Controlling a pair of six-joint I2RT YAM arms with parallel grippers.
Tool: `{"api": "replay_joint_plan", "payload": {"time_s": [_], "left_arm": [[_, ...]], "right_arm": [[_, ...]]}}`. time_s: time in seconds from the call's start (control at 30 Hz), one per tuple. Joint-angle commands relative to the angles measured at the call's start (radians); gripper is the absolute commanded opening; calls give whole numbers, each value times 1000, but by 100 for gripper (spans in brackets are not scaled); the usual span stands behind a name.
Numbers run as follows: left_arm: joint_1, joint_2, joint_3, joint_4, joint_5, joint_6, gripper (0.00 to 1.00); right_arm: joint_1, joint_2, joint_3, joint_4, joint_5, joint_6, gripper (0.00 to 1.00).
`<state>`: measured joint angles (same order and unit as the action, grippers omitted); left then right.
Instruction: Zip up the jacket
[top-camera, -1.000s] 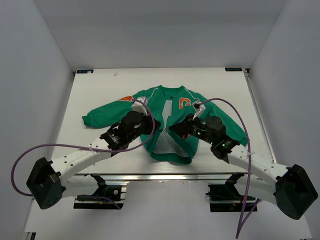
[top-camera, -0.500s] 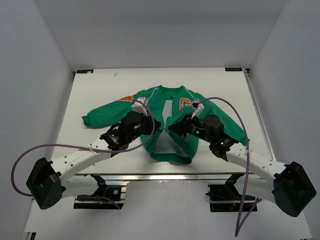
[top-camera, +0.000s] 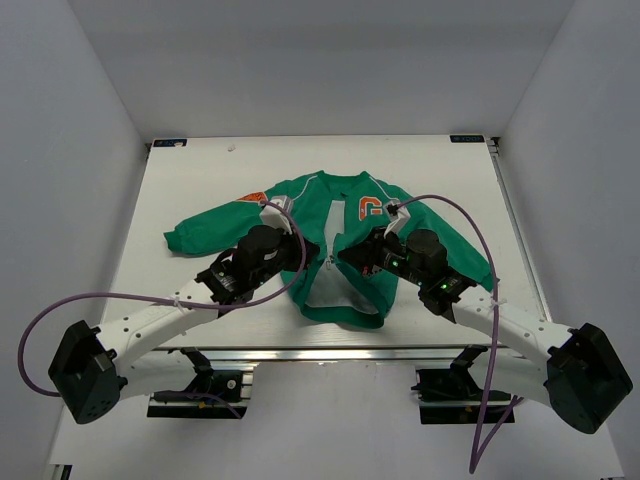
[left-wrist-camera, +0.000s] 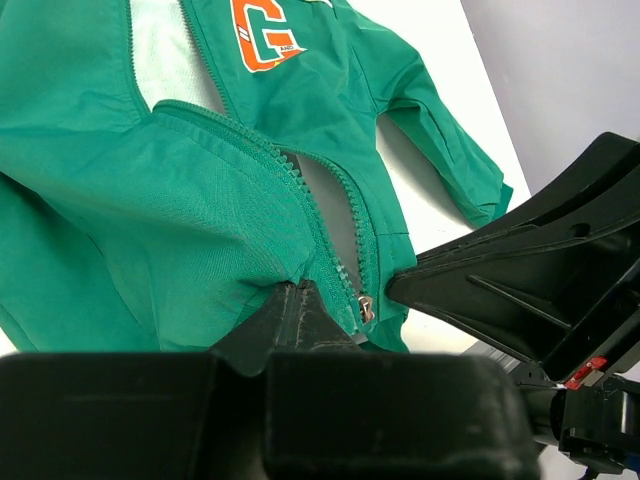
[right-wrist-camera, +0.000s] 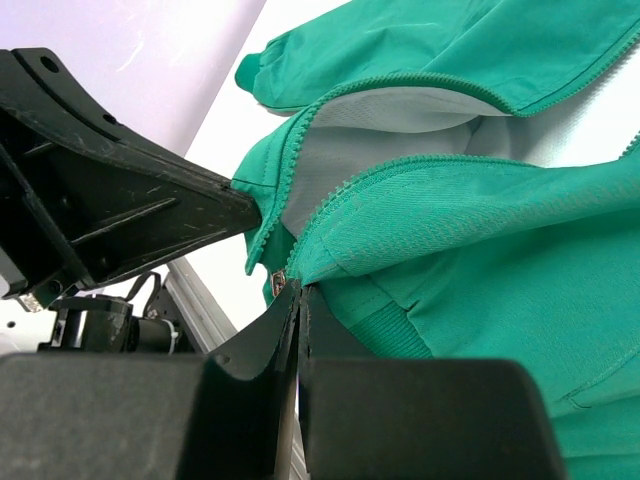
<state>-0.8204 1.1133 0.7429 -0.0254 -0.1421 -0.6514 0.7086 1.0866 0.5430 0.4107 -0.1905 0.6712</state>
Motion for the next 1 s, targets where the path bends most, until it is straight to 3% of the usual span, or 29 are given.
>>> {"api": "replay_joint_plan", "payload": {"time_s": [0.0,0.97], "left_arm": [[-2,-24,-8,18,-7,1,0],[-3,3,13,-1,-21,-27,0]], "right_arm": [[2,-8,38,62,-24,11,0],[2,6,31,59,-66,25,0]]}}
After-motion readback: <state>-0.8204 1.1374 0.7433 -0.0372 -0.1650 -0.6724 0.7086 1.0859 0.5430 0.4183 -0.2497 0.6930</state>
